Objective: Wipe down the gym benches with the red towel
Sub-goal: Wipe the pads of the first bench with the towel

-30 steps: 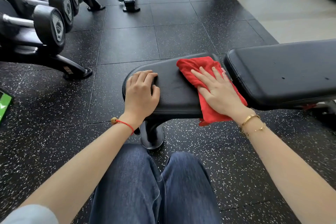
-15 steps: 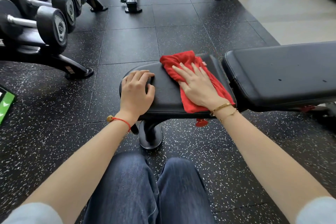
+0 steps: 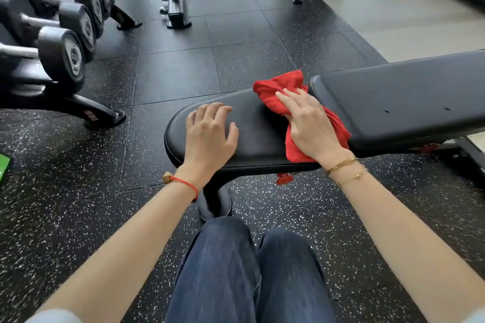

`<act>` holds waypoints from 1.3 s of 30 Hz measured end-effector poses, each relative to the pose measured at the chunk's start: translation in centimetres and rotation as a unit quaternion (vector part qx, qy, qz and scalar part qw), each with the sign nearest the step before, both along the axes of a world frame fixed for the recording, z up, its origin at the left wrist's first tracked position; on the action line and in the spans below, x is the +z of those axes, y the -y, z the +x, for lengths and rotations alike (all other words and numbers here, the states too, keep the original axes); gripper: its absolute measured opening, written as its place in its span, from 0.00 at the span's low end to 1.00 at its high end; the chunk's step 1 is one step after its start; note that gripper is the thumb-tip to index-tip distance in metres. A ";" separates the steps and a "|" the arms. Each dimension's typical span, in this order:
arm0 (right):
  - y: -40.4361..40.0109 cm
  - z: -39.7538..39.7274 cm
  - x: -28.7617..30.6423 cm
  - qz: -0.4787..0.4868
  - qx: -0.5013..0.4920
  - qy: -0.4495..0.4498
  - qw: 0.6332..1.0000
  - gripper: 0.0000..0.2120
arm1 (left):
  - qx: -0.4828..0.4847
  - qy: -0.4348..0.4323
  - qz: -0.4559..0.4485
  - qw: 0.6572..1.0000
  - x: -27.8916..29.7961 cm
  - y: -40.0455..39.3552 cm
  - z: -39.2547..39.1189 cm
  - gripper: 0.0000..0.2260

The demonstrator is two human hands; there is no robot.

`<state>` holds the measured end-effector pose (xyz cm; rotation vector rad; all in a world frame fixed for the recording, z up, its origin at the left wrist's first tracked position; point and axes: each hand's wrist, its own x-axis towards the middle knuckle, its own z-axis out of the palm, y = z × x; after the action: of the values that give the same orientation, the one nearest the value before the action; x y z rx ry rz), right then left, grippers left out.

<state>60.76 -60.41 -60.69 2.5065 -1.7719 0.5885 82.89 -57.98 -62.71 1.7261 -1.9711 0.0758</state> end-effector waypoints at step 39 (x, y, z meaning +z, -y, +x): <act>9.0 -17.5 -1.3 0.127 0.019 -0.050 0.990 0.26 | 0.084 0.011 0.043 0.995 -1.6 2.8 -19.7 0.19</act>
<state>43.23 -69.46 -62.04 2.6809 -1.8737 0.2443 63.20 -60.75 -64.34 1.9529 -1.8662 0.0702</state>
